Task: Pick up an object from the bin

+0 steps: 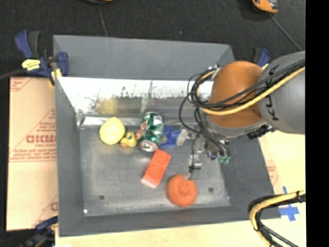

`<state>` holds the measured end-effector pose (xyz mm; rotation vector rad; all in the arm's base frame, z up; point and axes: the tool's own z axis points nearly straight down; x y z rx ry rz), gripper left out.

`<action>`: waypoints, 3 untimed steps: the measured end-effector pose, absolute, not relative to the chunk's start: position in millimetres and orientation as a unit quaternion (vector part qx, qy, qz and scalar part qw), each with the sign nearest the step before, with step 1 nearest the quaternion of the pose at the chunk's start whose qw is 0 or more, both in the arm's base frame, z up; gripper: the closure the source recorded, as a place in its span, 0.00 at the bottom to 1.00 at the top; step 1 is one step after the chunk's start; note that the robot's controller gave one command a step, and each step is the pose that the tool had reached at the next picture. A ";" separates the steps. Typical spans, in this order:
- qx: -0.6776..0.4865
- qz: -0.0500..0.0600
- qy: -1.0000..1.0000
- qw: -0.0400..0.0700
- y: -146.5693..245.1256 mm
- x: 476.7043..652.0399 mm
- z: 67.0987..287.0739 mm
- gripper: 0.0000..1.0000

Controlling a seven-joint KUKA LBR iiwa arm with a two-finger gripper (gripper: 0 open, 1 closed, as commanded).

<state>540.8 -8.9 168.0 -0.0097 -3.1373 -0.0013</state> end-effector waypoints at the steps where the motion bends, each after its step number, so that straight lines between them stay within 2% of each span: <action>1: -0.003 0.000 -1.000 -0.001 -9.1 542.6 171.5 1.00; 2: -0.003 0.000 -1.000 -0.001 -9.1 542.6 171.5 1.00; 3: -0.017 -0.001 -1.000 -0.003 6.5 540.2 177.9 1.00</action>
Offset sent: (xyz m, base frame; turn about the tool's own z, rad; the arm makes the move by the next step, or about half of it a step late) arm 0.0000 0.0000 0.0000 0.0000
